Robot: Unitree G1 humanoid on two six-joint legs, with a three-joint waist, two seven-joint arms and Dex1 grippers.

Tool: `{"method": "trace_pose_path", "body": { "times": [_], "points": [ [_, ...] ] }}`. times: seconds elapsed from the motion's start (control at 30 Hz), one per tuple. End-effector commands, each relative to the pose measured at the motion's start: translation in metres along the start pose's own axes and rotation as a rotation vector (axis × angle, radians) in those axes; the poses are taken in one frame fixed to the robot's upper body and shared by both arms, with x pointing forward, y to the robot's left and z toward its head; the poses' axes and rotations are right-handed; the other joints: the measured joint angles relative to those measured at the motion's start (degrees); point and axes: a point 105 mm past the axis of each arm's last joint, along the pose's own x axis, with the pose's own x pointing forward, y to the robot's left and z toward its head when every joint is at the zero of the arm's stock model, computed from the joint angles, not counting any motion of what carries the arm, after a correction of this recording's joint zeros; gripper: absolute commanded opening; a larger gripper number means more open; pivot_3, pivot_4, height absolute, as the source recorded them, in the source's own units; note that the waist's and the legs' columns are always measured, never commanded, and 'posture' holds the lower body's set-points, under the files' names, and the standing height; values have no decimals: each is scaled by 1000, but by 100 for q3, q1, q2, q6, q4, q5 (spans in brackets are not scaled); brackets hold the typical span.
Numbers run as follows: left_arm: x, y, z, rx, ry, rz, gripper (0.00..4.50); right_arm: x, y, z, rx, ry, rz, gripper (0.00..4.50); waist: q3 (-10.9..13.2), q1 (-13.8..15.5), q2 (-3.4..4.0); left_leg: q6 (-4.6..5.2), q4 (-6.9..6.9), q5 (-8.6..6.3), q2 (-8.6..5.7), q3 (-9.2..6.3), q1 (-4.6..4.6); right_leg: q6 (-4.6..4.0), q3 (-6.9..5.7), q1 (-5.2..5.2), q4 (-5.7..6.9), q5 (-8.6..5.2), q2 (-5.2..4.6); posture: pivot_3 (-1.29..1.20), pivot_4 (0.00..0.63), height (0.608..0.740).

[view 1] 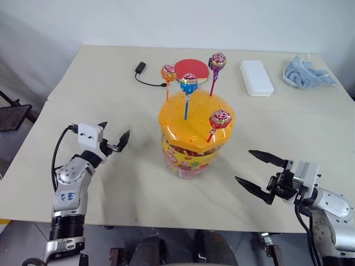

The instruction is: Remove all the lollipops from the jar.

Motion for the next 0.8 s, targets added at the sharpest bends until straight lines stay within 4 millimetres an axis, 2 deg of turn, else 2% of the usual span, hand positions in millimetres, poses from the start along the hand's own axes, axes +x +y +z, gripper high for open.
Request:
{"method": "trace_pose_path", "body": {
  "times": [0.03, 0.1, 0.2, 0.33, 0.43, 0.5, 0.57, 0.63, 0.8],
  "points": [
    [-4, 1, 22, 36, -83, -60, 4500, 2, 1, 16, -14, -43, 3, 4451, 0, -1, 0, 0, 0, 0, 0, 0, 4, 0, 1, 1, 2, 0, -1, 0, 150, 740],
    [-12, -3, 42, 20, -180, -160, 4500, 2, -4, 30, 14, -86, -32, 4451, 0, -6, 0, -1, -1, 0, 1, 0, 3, 0, 4, 1, 3, 0, -4, 0, 150, 740],
    [-35, -13, 64, 30, -224, -396, 4500, -1, -9, 52, 26, -131, -34, 4451, 0, -30, 1, -3, -2, -2, 2, -7, -3, -1, 1, -3, -2, 0, -7, 0, 150, 740],
    [-68, -9, 114, -135, -209, -686, 4500, -16, -20, 85, 31, -145, -5, 4451, 3, -41, 0, -4, 0, -2, 6, -19, -12, -5, -6, -3, -9, -2, -7, 0, 150, 740],
    [-81, -6, 137, -180, -192, -770, 4500, -19, -20, 102, -1, -172, 50, 4451, 2, -26, 1, -4, 1, -2, 6, -23, -5, -5, -7, 7, -12, -3, -7, 0, 150, 740],
    [-85, -4, 142, -158, -174, -789, 4500, -20, -18, 111, -24, -209, 84, 4451, 2, -24, 3, -3, 0, -2, 4, -26, -2, -5, -8, 12, -15, -3, -9, 0, 150, 740],
    [-84, -6, 142, -121, -177, -802, 4500, -23, -17, 109, -13, -189, 98, 4451, 2, -13, 2, -3, -1, -2, 3, -26, -2, -5, -9, 13, -14, -3, -7, 0, 150, 740],
    [-73, -9, 147, -88, -240, -787, 4500, -26, -17, 104, -17, -174, 100, 4451, 3, 21, 2, -3, -2, -2, 3, -26, -6, -5, -10, 11, -15, -3, -4, 0, 150, 740],
    [-29, -45, 164, -180, -414, -883, 4500, -31, -17, 103, -33, -194, 83, 4451, 2, 145, -6, 9, 5, 5, -17, -21, -12, 10, -7, 11, -10, 6, 8, 0, 150, 740]
  ]
}}
